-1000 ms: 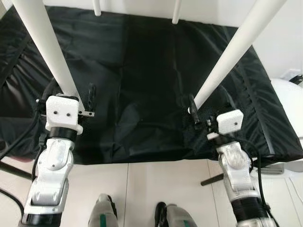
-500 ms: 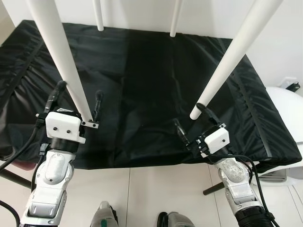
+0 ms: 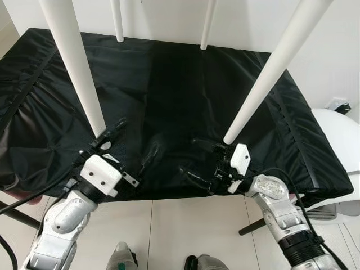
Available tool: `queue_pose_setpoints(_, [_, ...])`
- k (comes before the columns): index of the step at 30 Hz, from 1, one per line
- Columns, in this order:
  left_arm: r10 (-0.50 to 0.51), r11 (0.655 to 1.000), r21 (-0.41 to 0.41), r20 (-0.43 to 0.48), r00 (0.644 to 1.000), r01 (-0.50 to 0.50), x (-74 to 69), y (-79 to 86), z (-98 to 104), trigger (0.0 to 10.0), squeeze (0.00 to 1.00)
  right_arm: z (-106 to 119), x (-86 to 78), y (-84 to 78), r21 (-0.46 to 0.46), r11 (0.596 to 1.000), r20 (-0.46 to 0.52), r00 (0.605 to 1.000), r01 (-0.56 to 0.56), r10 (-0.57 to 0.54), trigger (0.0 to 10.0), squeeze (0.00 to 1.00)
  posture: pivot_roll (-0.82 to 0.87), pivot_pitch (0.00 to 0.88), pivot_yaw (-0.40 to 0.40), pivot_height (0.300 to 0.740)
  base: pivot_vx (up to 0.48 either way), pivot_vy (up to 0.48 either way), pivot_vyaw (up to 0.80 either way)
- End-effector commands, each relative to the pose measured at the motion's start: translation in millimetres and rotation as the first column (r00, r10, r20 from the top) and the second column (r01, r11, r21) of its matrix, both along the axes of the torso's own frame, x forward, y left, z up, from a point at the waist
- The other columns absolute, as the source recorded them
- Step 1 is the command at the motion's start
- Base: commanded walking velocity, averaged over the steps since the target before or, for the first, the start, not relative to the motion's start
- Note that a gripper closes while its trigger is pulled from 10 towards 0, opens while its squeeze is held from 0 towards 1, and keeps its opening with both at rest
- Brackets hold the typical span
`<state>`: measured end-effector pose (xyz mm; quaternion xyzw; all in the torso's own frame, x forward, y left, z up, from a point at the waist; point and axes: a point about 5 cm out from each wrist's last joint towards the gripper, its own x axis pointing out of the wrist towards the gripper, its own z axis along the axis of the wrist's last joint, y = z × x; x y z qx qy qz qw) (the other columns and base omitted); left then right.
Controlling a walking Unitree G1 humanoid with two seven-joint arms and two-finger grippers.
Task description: Building children table
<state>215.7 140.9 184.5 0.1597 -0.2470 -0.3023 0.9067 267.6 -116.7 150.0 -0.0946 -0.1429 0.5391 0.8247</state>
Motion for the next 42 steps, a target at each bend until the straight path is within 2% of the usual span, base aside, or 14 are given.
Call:
queue_pose_setpoints(1, [-0.077,0.997,-0.016,-0.058,0.995,0.077,-6.0,-6.3,-2,10.0,0.0,1,-4.6,1.8,-0.008,0.996,-0.067,0.994,-0.091,0.09,10.0,0.0,0.15,0.181,-0.064,0.74,0.0,0.0,0.0])
queue_pose_setpoints(4, [-0.146,0.989,-0.041,-0.104,0.984,0.142,-7.2,-7.4,-1,10.0,0.0,0,-8.9,3.9,-0.023,0.979,-0.138,0.97,-0.203,0.198,10.0,0.0,0.16,0.176,-0.059,0.74,0.0,0.0,0.0])
queue_pose_setpoints(5, [-0.146,0.989,-0.041,-0.104,0.984,0.142,-7.2,-7.4,-1,10.0,0.0,0,-8.9,3.9,-0.023,0.979,-0.138,0.97,-0.203,0.198,10.0,0.0,0.16,0.176,-0.059,0.74,0.0,0.0,0.0])
queue_pose_setpoints(7, [-0.194,0.981,-0.056,-0.143,0.97,0.188,-6.9,-7.8,-2,10.0,0.0,-3,-10.3,3.2,-0.072,0.957,-0.162,0.95,-0.281,0.266,10.0,0.0,0.15,0.167,-0.057,0.74,0.0,0.0,0.0])
queue_pose_setpoints(16, [-0.206,0.978,-0.018,-0.192,0.959,0.207,-8.7,-12.6,-21,10.0,0.0,-9,-7.0,-2.2,-0.077,0.956,-0.239,0.936,-0.284,0.259,10.0,0.0,0.13,0.158,-0.068,0.74,0.0,0.0,0.0])
queue_pose_setpoints(25, [-0.221,0.974,-0.013,-0.308,0.925,0.228,-10.3,-26.9,-55,10.0,0.0,-38,-13.1,-1.2,-0.095,0.936,-0.375,0.883,-0.339,0.282,10.0,0.0,0.12,0.185,-0.077,0.74,0.0,0.0,0.0])
queue_pose_setpoints(29, [-0.238,0.969,-0.022,-0.365,0.9,0.247,-15.4,-30.2,-69,10.0,0.0,-54,-16.9,-0.8,-0.112,0.921,-0.433,0.853,-0.372,0.292,10.0,0.0,0.13,0.194,-0.085,0.74,0.0,0.0,0.0])
queue_pose_setpoints(32, [-0.24,0.967,-0.008,-0.361,0.901,0.255,-20.2,-30.5,-72,10.0,0.0,-63,-22.7,1.8,-0.118,0.901,-0.476,0.82,-0.417,0.317,10.0,0.0,0.14,0.199,-0.094,0.74,0.0,0.0,0.0])
queue_pose_setpoints(36, [-0.245,0.964,0.005,-0.377,0.893,0.266,-27.4,-28.7,-76,10.0,0.0,-71,-26.9,1.1,-0.14,0.883,-0.502,0.801,-0.448,0.327,10.0,0.0,0.15,0.206,-0.096,0.74,0.0,0.0,0.0])
queue_pose_setpoints(40, [-0.245,0.963,0.012,-0.383,0.891,0.27,-29.7,-27.9,-78,10.0,0.0,-72,-27.4,0.9,-0.144,0.881,-0.505,0.799,-0.451,0.326,10.0,0.0,0.15,0.206,-0.096,0.74,0.0,0.0,0.0])
queue_pose_setpoints(42, [-0.248,0.955,0.039,-0.434,0.866,0.293,-38.8,-22.7,-90,10.0,0.0,-79,-28.6,-2.0,-0.166,0.867,-0.528,0.785,-0.469,0.323,10.0,0.0,0.16,0.214,-0.095,0.74,0.0,0.0,0.0])
